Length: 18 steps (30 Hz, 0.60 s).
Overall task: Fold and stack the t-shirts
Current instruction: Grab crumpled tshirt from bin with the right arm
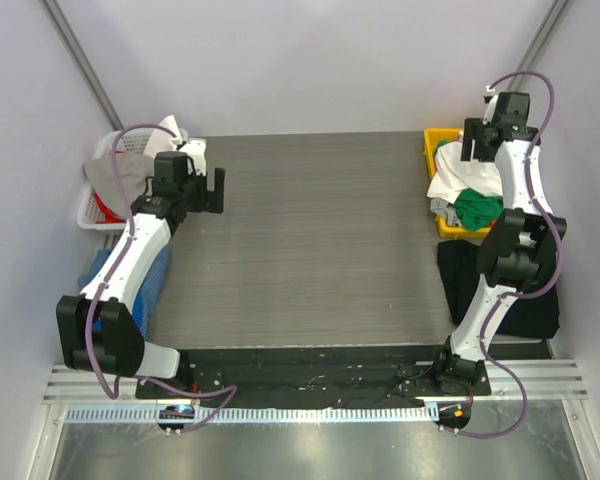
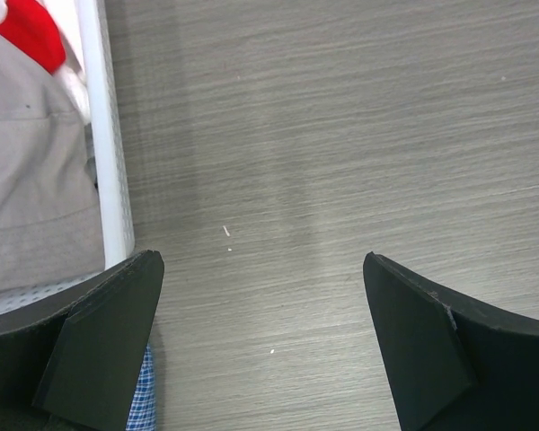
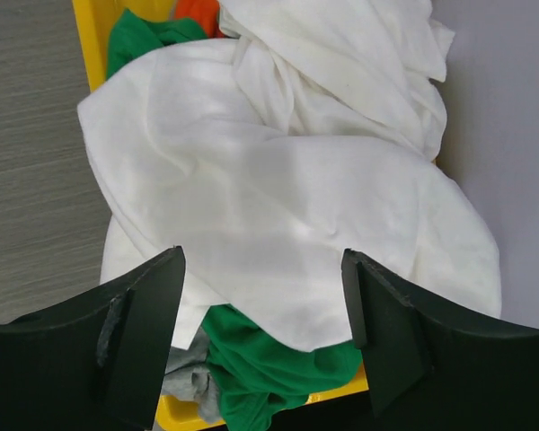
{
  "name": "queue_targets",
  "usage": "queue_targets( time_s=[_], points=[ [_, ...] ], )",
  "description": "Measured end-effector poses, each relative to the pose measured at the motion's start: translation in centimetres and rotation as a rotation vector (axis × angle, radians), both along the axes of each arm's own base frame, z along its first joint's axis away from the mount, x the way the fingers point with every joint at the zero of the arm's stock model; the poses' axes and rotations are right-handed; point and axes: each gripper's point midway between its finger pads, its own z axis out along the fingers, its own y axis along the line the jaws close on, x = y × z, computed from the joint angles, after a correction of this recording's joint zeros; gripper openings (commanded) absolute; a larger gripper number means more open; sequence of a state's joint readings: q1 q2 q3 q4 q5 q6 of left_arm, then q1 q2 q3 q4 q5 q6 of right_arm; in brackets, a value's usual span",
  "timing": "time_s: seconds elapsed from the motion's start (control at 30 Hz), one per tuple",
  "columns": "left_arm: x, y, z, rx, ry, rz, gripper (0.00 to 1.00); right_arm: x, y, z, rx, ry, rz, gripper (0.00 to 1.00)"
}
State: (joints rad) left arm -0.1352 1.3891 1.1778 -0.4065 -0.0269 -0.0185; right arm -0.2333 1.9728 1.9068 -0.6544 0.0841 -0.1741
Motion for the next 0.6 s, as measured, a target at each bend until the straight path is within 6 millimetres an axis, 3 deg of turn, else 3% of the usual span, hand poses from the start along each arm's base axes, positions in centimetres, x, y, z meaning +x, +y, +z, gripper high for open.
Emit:
queue_targets(
  time_s=[0.27, 0.6],
  points=[
    [0.5, 0.1, -2.0, 0.014, 0.048, 0.008, 1.00, 0.2, 1.5, -4.7, 0.083, 0.123, 0.069, 0.73],
    [0.6, 0.2, -2.1, 0.026, 0.046, 0.004, 1.00, -0.2, 4.4, -5.6, 0.110, 0.174, 0.161, 0.70]
  ],
)
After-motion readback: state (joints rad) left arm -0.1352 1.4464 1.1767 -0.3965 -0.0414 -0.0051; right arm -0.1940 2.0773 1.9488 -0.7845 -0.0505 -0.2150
